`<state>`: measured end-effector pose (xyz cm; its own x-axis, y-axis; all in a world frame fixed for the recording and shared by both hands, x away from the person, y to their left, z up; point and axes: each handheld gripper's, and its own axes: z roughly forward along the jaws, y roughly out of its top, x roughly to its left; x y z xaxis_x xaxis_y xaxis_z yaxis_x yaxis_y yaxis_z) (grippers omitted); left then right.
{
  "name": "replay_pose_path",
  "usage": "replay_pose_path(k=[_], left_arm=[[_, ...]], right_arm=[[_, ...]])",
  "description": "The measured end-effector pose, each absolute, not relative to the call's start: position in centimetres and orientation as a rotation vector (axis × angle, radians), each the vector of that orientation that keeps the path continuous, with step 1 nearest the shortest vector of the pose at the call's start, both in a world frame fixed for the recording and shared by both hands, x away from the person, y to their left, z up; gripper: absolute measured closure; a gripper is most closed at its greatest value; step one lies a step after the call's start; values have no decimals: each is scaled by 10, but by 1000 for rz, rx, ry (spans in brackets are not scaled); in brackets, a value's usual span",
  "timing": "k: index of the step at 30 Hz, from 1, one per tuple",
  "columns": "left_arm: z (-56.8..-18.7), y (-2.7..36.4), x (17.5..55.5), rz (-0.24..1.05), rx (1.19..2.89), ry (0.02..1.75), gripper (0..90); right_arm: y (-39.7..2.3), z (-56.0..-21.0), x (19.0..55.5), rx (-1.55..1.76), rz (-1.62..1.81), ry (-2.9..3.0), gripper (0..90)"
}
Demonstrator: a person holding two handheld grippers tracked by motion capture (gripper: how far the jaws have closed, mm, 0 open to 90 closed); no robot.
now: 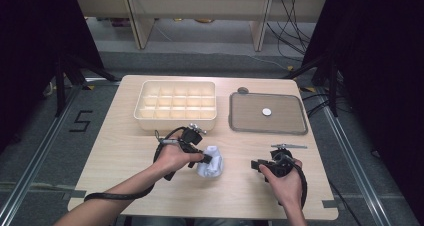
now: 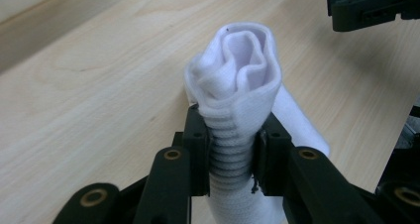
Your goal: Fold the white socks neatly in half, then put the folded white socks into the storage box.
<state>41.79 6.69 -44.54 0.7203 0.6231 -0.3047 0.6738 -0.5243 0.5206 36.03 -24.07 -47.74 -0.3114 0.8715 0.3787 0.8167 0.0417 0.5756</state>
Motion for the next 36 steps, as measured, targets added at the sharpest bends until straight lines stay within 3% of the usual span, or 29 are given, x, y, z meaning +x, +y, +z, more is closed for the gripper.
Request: replay_pose_path(k=[18,28,36], left_arm=[[-432,109,427,-66,2165,1091,715],[-419,137,436,-13,2121,1116,714],[-411,152,446,22,2109,1160,714]], right_arm=[[-234,-483,356,1776,1216,2193,648],[-245,-488,361,1690,1217,2194,558],[-254,-487,357,1697,1133,2229,548]])
